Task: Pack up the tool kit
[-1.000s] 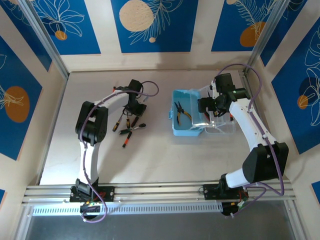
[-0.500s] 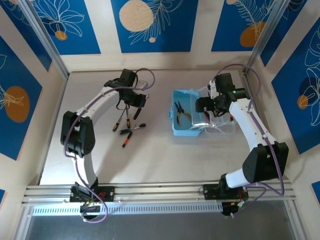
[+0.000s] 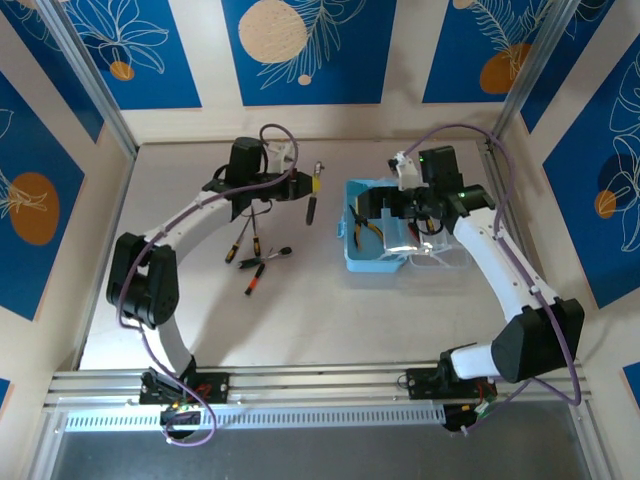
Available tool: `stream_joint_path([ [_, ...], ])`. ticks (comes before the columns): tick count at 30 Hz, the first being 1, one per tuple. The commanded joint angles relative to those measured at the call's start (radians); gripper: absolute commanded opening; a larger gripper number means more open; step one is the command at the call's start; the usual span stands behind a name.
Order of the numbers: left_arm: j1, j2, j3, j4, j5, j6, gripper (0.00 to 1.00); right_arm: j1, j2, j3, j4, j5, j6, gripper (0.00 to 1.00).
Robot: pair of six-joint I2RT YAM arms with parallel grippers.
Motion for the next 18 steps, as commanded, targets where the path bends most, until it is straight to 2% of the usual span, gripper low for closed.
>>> stream_joint_path([
  [1, -0.016, 0.007, -0.012, 0.555, 0.142, -0.361, 0.0, 0.052, 0.019, -0.028, 0.138, -0.122, 0.076, 0.99],
  [4, -0.031, 0.045, -0.009, 0.718, 0.145, -0.483, 0.0, 0.092, 0.044, -0.037, 0.213, -0.14, 0.12, 1.0],
  [7, -0.049, 0.065, -0.009, 0.781, 0.146, -0.529, 0.0, 0.118, 0.063, -0.045, 0.28, -0.142, 0.16, 0.97],
  [12, -0.074, 0.063, -0.02, 0.791, 0.143, -0.535, 0.0, 0.154, 0.085, -0.034, 0.327, -0.093, 0.188, 0.87],
  [18, -0.089, 0.05, -0.033, 0.784, 0.152, -0.528, 0.0, 0.167, 0.084, -0.019, 0.363, -0.05, 0.199, 0.69],
])
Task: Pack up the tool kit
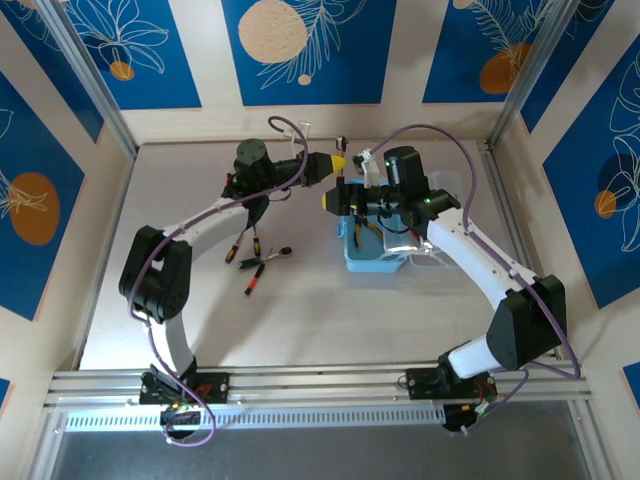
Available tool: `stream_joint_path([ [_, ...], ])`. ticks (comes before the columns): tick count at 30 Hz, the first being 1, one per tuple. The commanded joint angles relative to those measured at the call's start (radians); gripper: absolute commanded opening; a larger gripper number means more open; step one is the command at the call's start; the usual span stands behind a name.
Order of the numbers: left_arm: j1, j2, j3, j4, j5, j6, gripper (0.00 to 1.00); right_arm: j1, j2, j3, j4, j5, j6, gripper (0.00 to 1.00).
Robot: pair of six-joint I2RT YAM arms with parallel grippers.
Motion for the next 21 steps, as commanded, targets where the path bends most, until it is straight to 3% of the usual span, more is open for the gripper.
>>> stream_joint_path([
  [1, -0.013, -0.018, -0.008, 0.078, 0.03, -0.003, 0.0, 0.012, -0.001, 0.02, 0.033, 0.04, 0.015, 0.65],
  [4, -0.018, -0.021, -0.009, 0.034, 0.04, 0.027, 0.0, 0.023, -0.019, 0.022, 0.03, 0.08, 0.008, 0.54],
  [11, -0.037, -0.025, -0.005, -0.059, 0.05, 0.1, 0.0, 0.03, -0.054, 0.006, 0.026, 0.123, 0.003, 0.04],
  [15, -0.037, -0.025, 0.009, -0.2, 0.059, 0.209, 0.0, 0.027, -0.077, 0.022, -0.03, 0.164, -0.032, 0.0],
  [16, -0.037, -0.03, 0.021, -0.282, 0.053, 0.265, 0.04, 0.024, -0.084, 0.027, -0.049, 0.171, -0.043, 0.0],
  [21, -0.034, -0.069, 0.154, -0.864, -0.115, 0.691, 0.7, -0.003, -0.132, 0.043, -0.149, 0.216, -0.092, 0.0],
])
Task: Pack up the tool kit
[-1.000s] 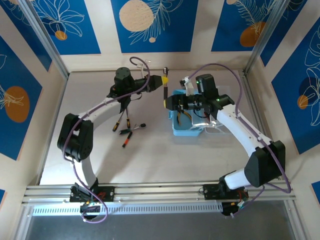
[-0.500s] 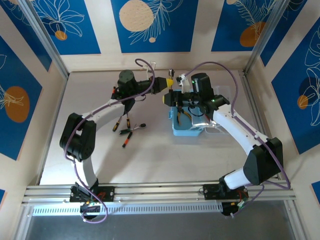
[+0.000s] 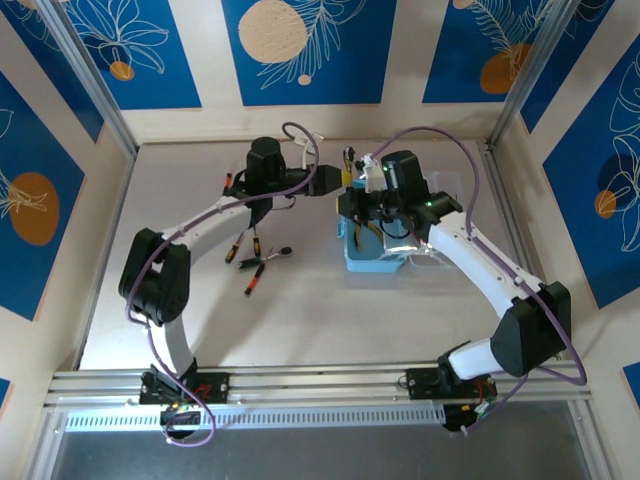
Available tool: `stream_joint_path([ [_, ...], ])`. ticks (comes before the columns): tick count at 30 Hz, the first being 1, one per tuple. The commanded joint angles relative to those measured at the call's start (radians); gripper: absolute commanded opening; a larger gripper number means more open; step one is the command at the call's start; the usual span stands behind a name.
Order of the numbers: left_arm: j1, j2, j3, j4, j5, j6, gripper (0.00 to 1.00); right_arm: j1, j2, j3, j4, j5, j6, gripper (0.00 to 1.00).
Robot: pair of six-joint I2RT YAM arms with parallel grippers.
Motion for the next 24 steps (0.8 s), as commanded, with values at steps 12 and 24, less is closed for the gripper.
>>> stream_joint_path([
  [12, 0.142, -0.141, 0.157, -0.799, -0.514, 0.597, 1.0, -0.153, -0.152, -0.021, -0.212, 0.142, -0.126, 0.0],
  [24, 0.182, -0.201, -0.028, -0.826, -0.653, 0.623, 1.0, -0.209, -0.039, -0.023, -0.337, 0.295, -0.15, 0.0],
])
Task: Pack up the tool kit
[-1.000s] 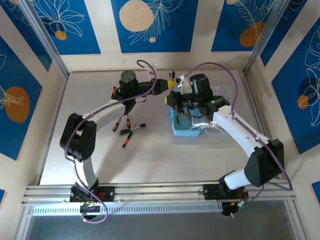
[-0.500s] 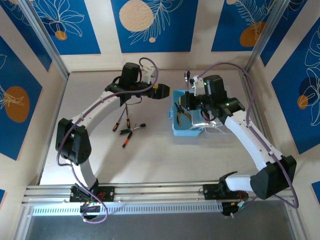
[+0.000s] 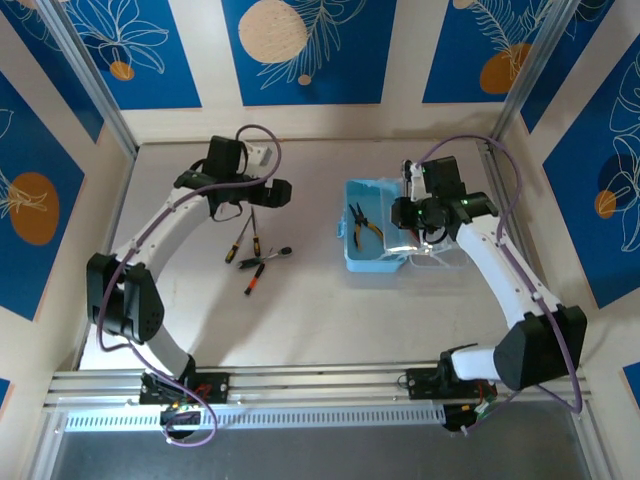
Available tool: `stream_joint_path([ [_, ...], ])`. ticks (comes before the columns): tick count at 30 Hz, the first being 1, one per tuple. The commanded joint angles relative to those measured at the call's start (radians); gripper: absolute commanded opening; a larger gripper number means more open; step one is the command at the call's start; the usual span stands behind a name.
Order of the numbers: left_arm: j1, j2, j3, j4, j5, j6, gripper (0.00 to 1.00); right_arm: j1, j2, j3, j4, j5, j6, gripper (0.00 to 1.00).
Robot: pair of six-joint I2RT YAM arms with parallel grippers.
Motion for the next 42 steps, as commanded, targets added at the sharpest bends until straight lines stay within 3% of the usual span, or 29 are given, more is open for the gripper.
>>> stream_joint_path([
  [1, 0.001, -0.02, -0.041, -0.034, -0.042, 0.021, 1.0, -0.001, 0.025, 0.003, -0.018, 0.049, -0.019, 0.0],
  [11, 0.001, -0.021, -0.075, -0.041, -0.071, 0.026, 1.0, -0.002, 0.1, 0.0, -0.029, 0.102, -0.026, 0.0],
  [42, 0.001, 0.009, -0.072, -0.04, -0.043, 0.027, 1.0, 0.023, 0.317, 0.065, -0.005, 0.082, -0.034, 0.0],
])
